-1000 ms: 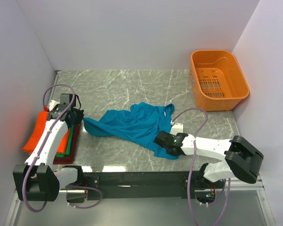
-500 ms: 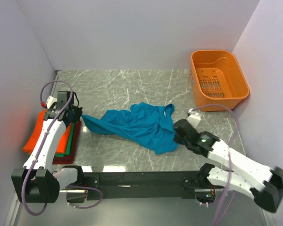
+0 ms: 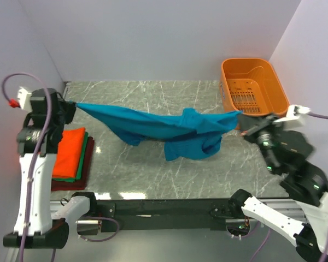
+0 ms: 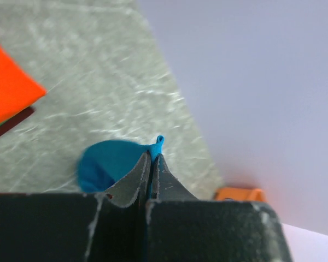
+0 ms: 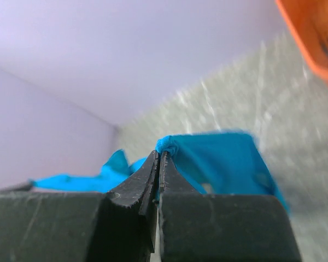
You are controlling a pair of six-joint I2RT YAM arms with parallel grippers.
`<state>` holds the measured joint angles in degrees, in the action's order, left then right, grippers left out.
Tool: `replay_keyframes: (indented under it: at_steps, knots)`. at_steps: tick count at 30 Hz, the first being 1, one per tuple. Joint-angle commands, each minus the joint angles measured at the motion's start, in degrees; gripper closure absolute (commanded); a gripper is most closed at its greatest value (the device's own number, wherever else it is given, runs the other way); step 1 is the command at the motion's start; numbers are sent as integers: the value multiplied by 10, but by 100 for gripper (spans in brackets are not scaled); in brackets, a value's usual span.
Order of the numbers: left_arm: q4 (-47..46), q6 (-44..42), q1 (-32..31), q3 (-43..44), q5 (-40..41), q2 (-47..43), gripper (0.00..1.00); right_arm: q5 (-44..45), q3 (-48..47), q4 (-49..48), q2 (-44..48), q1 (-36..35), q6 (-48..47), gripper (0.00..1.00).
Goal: Fold and stack the t-shirts
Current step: Flatten the tshirt out
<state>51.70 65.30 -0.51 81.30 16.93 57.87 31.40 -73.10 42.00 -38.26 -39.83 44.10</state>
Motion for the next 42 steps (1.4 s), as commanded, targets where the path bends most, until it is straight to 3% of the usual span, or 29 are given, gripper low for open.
replay_keyframes:
  at_steps: [1, 9, 17, 21, 22, 26, 29, 33, 35, 37, 40, 42]
  knots:
    - [38, -13, 3, 75, 21, -35, 99, 55, -78, -5, 13, 4, -42, 100]
    - [38, -17, 2, 221, 5, -43, 99, 48, -207, -16, -8, 5, -96, 100]
    - [-48, -14, 3, 210, -42, 41, 99, 31, -191, -134, -104, 12, -140, 100]
    - [-137, -12, 3, 188, -61, 116, 99, -105, -220, -193, -216, 111, -113, 100]
    - [-153, -12, 3, 189, -64, 131, 99, -207, -225, -207, -238, 169, -101, 100]
    - [-215, -20, 3, 235, -77, 232, 99, -393, -286, -301, -397, 268, -42, 100]
    - [-231, -32, 24, 342, -91, 344, 99, -483, -389, -353, -486, 304, -16, 100]
    - [-200, -32, 64, 585, -156, 507, 99, -545, -596, -340, -652, 353, 26, 100]
    - [-217, -26, 77, 615, -182, 523, 99, -563, -698, -330, -697, 369, 44, 100]
    - [-256, -17, 98, 567, -208, 496, 100, -591, -706, -354, -719, 389, 85, 100]
    - [-300, -10, 118, 460, -218, 437, 99, -602, -608, -397, -681, 395, 105, 100]
    - [-302, -17, 122, 385, -212, 400, 99, -601, -487, -419, -631, 395, 106, 100]
